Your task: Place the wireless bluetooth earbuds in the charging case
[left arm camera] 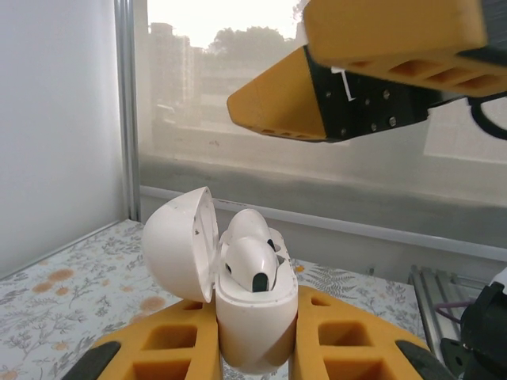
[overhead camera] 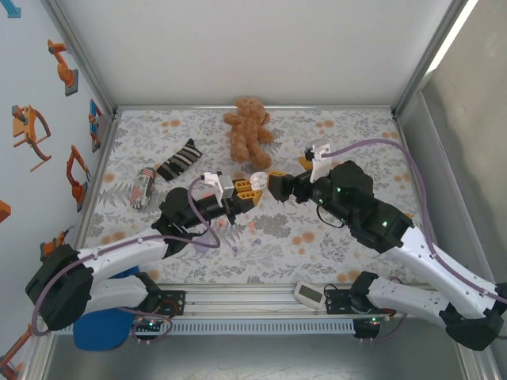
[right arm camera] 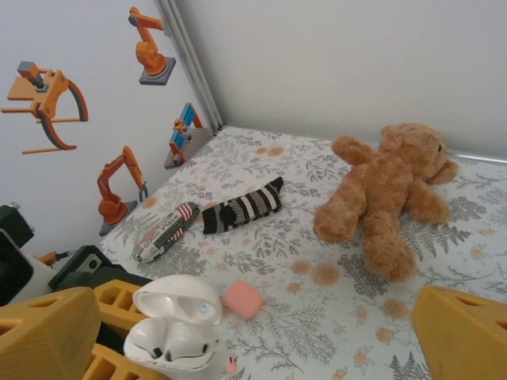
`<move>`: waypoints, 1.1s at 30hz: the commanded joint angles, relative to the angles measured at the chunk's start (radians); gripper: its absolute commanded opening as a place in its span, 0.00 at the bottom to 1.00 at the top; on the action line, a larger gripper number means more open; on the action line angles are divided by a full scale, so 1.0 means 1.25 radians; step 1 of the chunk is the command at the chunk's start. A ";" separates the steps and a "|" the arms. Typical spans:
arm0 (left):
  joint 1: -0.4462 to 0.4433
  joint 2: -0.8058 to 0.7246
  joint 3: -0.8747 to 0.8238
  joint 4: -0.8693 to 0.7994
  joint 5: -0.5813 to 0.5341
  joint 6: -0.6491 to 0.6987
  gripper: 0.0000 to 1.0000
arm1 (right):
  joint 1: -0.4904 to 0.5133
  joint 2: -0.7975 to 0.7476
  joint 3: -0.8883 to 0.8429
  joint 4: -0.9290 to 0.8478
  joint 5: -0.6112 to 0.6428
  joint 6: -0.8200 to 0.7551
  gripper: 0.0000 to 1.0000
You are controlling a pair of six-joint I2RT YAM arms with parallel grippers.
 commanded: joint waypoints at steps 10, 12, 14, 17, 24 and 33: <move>-0.005 -0.088 -0.030 -0.069 -0.020 0.005 0.00 | -0.186 0.005 -0.081 0.123 -0.377 0.132 1.00; -0.005 -0.098 -0.034 -0.078 -0.022 0.005 0.00 | -0.192 0.015 -0.084 0.129 -0.408 0.146 1.00; -0.005 -0.107 -0.039 -0.081 -0.022 0.006 0.00 | -0.193 0.027 -0.089 0.142 -0.437 0.158 0.99; -0.005 -0.118 -0.046 -0.081 -0.020 0.005 0.00 | -0.193 0.049 -0.100 0.178 -0.493 0.180 0.99; -0.005 -0.132 -0.051 -0.092 -0.017 0.010 0.00 | -0.190 0.120 -0.130 0.290 -0.628 0.253 0.91; -0.005 -0.129 -0.045 -0.105 -0.015 0.016 0.00 | -0.165 0.148 -0.140 0.369 -0.692 0.297 0.91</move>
